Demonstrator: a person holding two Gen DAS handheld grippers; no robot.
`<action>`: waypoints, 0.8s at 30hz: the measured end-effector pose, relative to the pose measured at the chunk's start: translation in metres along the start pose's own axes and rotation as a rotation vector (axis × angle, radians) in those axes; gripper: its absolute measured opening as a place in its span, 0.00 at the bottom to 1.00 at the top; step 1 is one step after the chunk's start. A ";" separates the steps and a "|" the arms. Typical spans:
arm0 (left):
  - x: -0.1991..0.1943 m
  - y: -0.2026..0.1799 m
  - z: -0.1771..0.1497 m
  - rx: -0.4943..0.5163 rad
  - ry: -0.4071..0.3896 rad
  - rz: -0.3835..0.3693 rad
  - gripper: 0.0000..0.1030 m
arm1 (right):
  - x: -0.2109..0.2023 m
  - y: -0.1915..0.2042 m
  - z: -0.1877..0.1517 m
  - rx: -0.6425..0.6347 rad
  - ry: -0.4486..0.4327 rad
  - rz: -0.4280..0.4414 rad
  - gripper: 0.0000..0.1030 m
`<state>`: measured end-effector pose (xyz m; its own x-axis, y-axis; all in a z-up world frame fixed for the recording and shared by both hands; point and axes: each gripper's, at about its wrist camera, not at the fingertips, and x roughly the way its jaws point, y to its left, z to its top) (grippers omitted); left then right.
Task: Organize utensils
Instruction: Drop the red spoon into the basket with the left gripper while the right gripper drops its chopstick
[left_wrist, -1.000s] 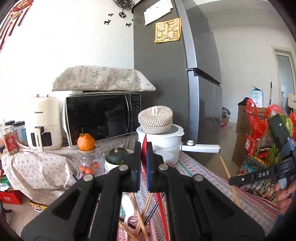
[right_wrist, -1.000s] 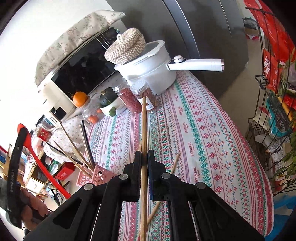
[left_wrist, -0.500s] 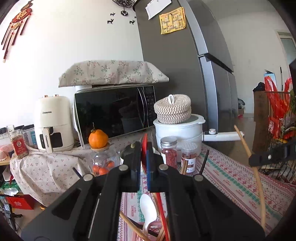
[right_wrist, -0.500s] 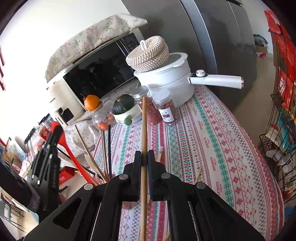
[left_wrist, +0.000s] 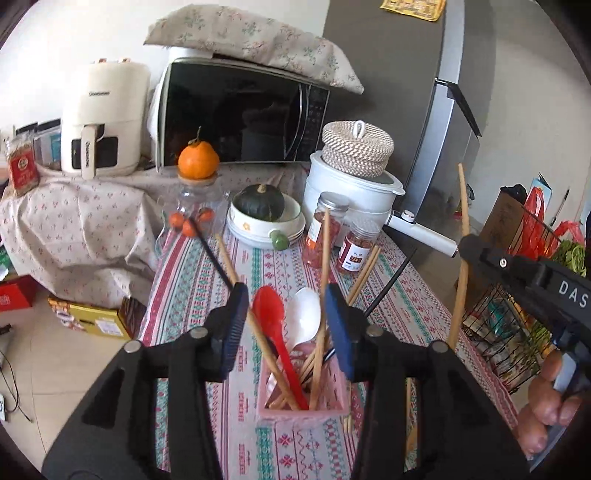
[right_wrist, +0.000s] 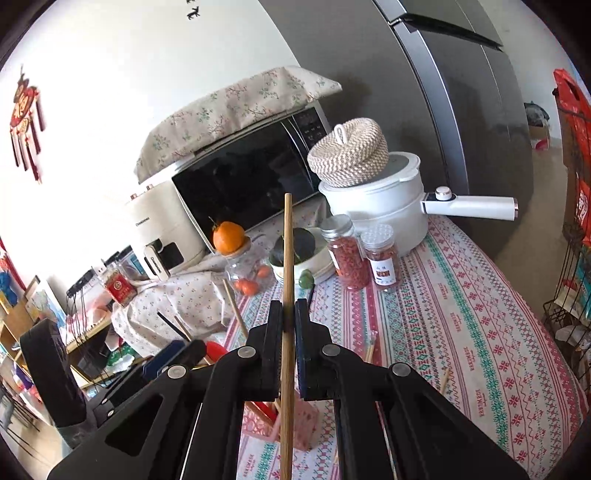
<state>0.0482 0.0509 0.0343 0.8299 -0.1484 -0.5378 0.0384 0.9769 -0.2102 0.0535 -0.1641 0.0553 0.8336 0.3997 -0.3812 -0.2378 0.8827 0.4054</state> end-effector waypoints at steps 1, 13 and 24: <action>-0.002 0.005 0.000 -0.013 0.029 0.005 0.57 | 0.001 0.006 0.000 0.005 -0.024 0.005 0.06; -0.008 0.063 -0.006 -0.108 0.191 0.089 0.70 | 0.048 0.056 -0.028 -0.041 -0.250 -0.102 0.06; -0.001 0.071 -0.010 -0.121 0.242 0.097 0.75 | 0.066 0.071 -0.064 -0.087 -0.225 -0.134 0.09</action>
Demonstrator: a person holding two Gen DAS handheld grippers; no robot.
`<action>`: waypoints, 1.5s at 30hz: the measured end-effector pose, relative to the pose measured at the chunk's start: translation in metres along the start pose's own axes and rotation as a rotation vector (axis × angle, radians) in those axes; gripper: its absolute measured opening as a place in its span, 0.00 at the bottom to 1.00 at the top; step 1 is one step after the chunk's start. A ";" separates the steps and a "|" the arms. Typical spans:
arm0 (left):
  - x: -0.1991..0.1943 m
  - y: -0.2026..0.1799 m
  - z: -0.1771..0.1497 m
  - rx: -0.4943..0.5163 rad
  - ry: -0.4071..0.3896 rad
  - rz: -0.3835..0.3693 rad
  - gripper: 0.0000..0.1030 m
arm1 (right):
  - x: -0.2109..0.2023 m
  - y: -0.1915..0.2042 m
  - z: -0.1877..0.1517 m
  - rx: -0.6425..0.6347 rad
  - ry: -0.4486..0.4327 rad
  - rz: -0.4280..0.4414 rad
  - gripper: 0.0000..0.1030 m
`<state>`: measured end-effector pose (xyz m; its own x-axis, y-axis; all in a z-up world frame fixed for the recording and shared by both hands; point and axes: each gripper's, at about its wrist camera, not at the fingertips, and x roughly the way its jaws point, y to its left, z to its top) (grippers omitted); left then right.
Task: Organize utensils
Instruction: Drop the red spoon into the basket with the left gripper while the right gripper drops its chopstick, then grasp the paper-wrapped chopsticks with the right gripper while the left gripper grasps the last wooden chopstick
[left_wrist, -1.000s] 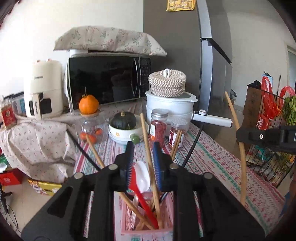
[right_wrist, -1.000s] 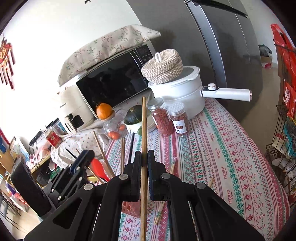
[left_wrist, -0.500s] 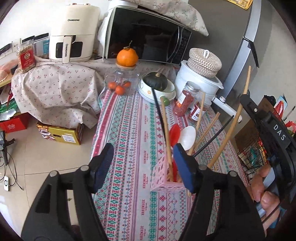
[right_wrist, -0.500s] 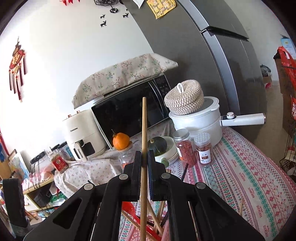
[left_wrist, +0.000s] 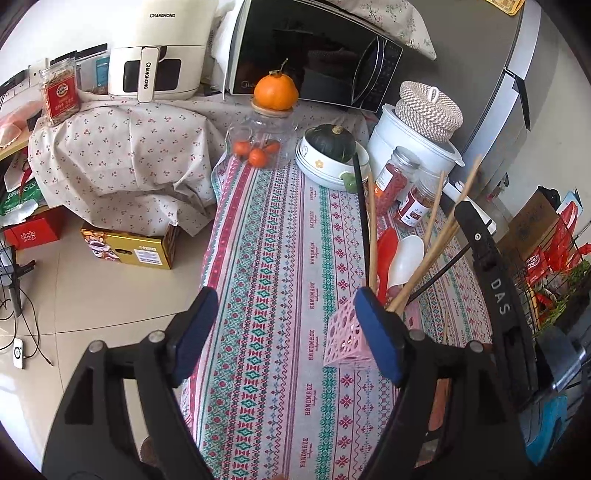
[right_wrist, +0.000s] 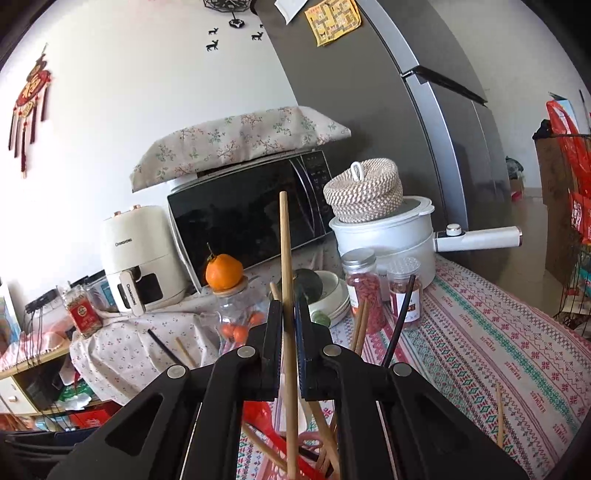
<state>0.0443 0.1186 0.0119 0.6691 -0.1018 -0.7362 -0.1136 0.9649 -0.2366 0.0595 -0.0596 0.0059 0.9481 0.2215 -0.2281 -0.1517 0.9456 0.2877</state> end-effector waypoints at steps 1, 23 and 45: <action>0.001 -0.001 0.000 0.004 0.004 -0.001 0.76 | -0.005 0.000 0.002 -0.007 0.006 0.020 0.12; 0.026 -0.029 -0.013 0.066 0.058 -0.074 0.97 | 0.028 -0.174 0.046 0.279 0.415 -0.008 0.47; 0.033 -0.027 -0.015 0.043 0.110 -0.075 0.97 | 0.037 -0.188 0.067 0.288 0.473 -0.068 0.48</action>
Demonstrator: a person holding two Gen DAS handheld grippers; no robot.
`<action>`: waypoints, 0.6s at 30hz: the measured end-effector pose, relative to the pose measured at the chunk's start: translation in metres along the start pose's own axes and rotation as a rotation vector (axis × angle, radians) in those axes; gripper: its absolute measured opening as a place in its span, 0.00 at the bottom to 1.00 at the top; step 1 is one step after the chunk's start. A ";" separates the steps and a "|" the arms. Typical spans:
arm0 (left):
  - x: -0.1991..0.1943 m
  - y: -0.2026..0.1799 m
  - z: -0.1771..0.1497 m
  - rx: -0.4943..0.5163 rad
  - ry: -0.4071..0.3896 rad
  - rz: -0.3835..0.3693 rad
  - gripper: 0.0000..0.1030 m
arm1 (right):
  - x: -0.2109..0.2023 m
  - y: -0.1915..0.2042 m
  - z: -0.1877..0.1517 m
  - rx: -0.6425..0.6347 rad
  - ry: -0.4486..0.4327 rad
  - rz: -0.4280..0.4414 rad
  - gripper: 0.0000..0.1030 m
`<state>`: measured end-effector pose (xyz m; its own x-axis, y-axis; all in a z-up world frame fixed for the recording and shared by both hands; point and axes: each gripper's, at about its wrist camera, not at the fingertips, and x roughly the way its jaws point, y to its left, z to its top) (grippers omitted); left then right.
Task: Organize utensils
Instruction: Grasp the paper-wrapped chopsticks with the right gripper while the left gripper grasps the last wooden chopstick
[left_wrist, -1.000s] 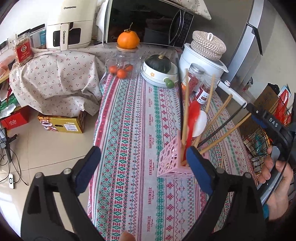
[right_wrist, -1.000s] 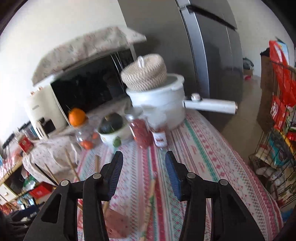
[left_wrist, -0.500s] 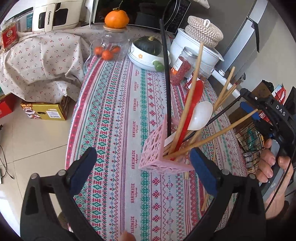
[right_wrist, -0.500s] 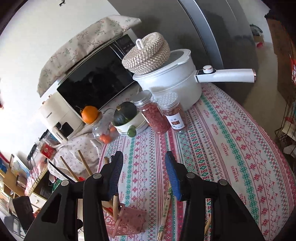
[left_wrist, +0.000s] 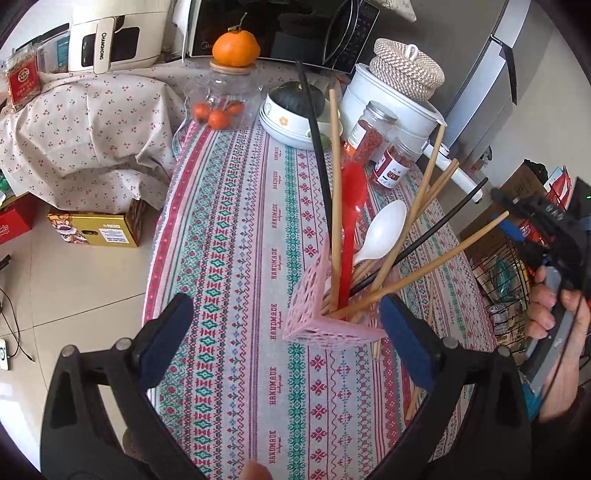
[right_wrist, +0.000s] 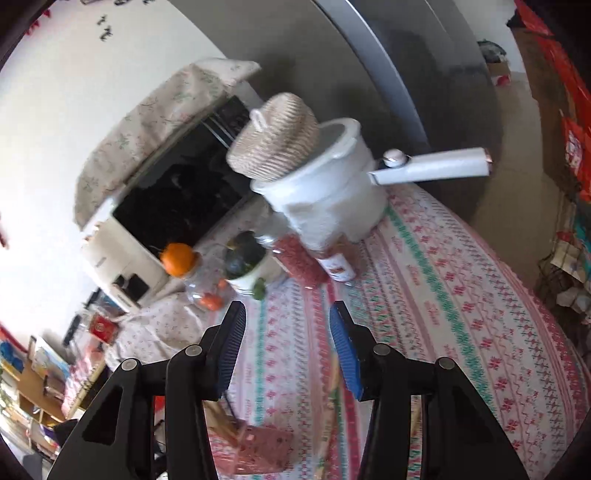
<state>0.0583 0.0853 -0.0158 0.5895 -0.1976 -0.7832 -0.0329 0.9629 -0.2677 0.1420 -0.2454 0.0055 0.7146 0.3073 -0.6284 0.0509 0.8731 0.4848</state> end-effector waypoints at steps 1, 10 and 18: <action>-0.001 0.000 0.000 0.003 -0.003 0.003 0.97 | 0.019 -0.007 -0.006 -0.022 0.067 -0.054 0.48; -0.005 0.003 0.000 0.010 -0.008 0.003 0.97 | 0.135 0.003 -0.065 -0.187 0.370 -0.171 0.48; -0.008 0.005 -0.001 0.027 -0.005 0.007 0.97 | 0.160 0.030 -0.080 -0.328 0.357 -0.297 0.41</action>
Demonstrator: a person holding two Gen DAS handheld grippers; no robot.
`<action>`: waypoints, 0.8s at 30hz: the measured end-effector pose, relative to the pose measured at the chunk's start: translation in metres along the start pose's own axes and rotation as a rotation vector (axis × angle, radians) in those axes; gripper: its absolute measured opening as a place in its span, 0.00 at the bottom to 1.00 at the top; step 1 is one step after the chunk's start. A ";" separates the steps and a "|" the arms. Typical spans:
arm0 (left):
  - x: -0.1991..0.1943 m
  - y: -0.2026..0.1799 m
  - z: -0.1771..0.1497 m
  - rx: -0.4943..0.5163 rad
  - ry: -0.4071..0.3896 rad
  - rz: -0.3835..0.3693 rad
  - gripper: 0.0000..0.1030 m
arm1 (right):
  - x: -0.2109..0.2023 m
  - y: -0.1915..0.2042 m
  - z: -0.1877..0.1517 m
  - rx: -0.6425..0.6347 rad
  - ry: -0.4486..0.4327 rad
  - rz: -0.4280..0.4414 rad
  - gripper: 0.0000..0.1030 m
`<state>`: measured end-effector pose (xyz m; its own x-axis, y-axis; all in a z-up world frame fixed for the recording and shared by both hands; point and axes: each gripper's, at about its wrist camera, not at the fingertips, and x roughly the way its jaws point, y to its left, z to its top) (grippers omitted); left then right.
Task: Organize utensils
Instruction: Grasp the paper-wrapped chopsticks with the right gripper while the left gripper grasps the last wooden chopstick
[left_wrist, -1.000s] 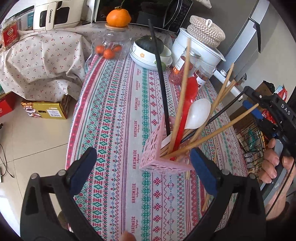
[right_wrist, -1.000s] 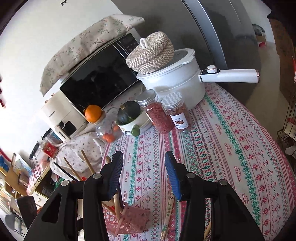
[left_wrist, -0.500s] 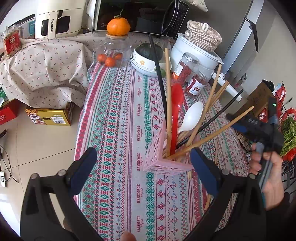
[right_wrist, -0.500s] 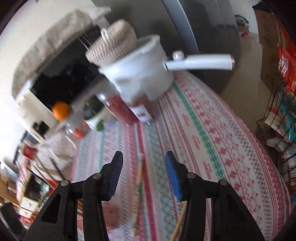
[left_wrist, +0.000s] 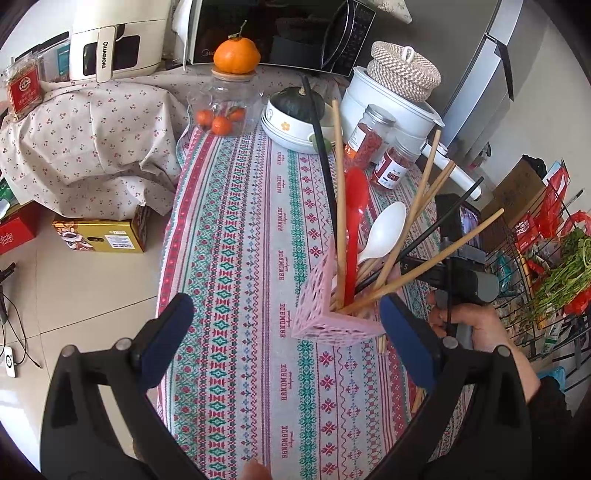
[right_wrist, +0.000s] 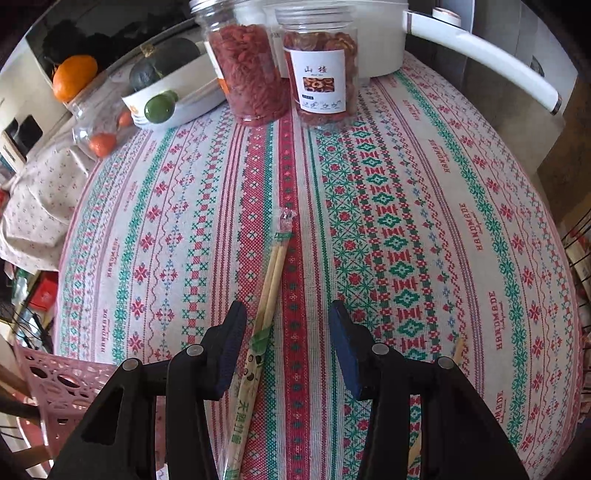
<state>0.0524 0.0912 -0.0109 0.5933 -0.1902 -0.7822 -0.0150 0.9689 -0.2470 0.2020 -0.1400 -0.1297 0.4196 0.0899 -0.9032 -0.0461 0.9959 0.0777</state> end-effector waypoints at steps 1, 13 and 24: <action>-0.001 -0.001 -0.001 0.006 -0.001 0.002 0.97 | 0.000 0.004 -0.002 -0.034 -0.008 -0.049 0.35; -0.008 -0.084 -0.032 0.271 0.044 -0.022 0.97 | -0.088 -0.082 -0.030 0.134 -0.032 0.112 0.04; 0.102 -0.221 -0.062 0.465 0.317 -0.085 0.28 | -0.147 -0.174 -0.076 0.263 -0.072 0.108 0.04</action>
<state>0.0660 -0.1518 -0.0721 0.3048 -0.2396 -0.9218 0.4210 0.9020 -0.0952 0.0793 -0.3268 -0.0421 0.4884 0.1865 -0.8524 0.1388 0.9478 0.2869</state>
